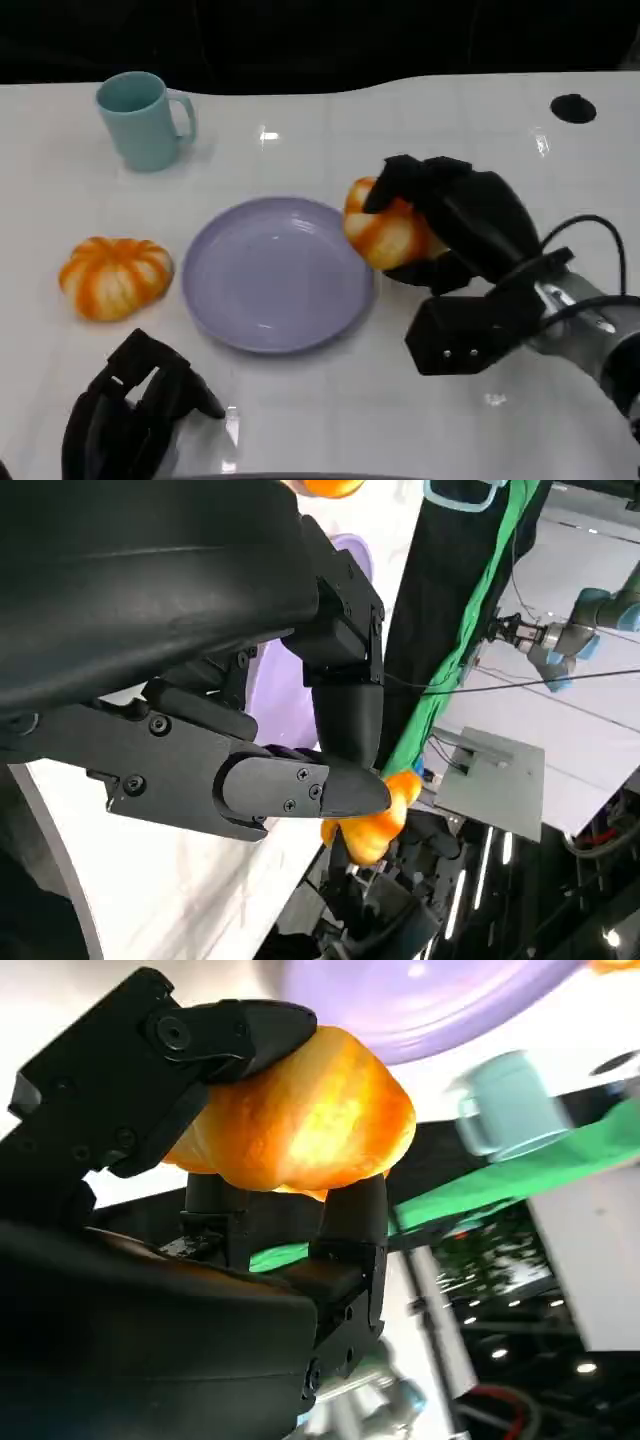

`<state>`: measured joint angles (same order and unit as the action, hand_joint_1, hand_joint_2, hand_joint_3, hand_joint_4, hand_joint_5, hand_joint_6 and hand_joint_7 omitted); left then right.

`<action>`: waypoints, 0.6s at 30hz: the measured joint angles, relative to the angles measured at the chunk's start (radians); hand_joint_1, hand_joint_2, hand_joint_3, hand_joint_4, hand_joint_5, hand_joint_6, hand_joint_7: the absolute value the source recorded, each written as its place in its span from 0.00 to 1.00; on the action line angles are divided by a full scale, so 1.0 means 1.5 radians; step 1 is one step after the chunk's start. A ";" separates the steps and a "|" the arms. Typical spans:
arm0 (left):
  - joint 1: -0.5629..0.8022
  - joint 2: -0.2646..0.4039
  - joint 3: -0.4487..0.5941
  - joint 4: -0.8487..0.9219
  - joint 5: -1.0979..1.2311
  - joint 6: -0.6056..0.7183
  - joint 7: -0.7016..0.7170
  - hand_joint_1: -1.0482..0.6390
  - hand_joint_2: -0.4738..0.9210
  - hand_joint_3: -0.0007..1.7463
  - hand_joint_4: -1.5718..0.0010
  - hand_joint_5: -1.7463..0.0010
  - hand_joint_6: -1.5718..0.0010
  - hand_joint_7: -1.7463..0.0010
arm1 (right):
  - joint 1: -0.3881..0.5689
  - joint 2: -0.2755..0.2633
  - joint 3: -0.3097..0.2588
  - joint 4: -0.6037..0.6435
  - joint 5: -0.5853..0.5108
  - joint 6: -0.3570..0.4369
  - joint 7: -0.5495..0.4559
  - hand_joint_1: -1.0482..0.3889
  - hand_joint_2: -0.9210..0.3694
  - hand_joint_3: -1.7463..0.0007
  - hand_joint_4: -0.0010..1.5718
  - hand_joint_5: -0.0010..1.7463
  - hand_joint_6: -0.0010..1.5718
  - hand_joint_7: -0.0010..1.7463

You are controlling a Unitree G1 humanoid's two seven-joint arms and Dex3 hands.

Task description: Grasp the bread from the table and place it into the plate.

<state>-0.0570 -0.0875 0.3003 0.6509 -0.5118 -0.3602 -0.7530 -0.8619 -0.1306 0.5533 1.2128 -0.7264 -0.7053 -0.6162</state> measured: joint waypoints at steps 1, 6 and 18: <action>0.000 0.000 0.000 0.000 0.000 0.000 0.000 0.28 1.00 0.14 0.60 0.00 0.67 0.15 | -0.005 0.006 0.000 -0.002 0.000 0.001 0.009 0.67 0.21 0.55 0.49 1.00 0.45 0.88; 0.000 -0.001 -0.001 0.000 0.001 0.000 0.002 0.29 1.00 0.14 0.61 0.00 0.67 0.14 | -0.032 0.027 0.005 -0.008 -0.006 0.010 0.040 0.67 0.18 0.59 0.48 1.00 0.44 0.90; 0.001 -0.005 -0.004 -0.001 0.001 0.000 0.003 0.30 1.00 0.16 0.61 0.00 0.68 0.15 | -0.055 0.083 0.028 -0.008 -0.028 0.027 0.061 0.63 0.25 0.51 0.53 1.00 0.40 0.99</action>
<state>-0.0560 -0.0955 0.2948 0.6498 -0.5102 -0.3601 -0.7478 -0.9442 -0.0061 0.5952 1.2011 -0.7691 -0.6653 -0.5244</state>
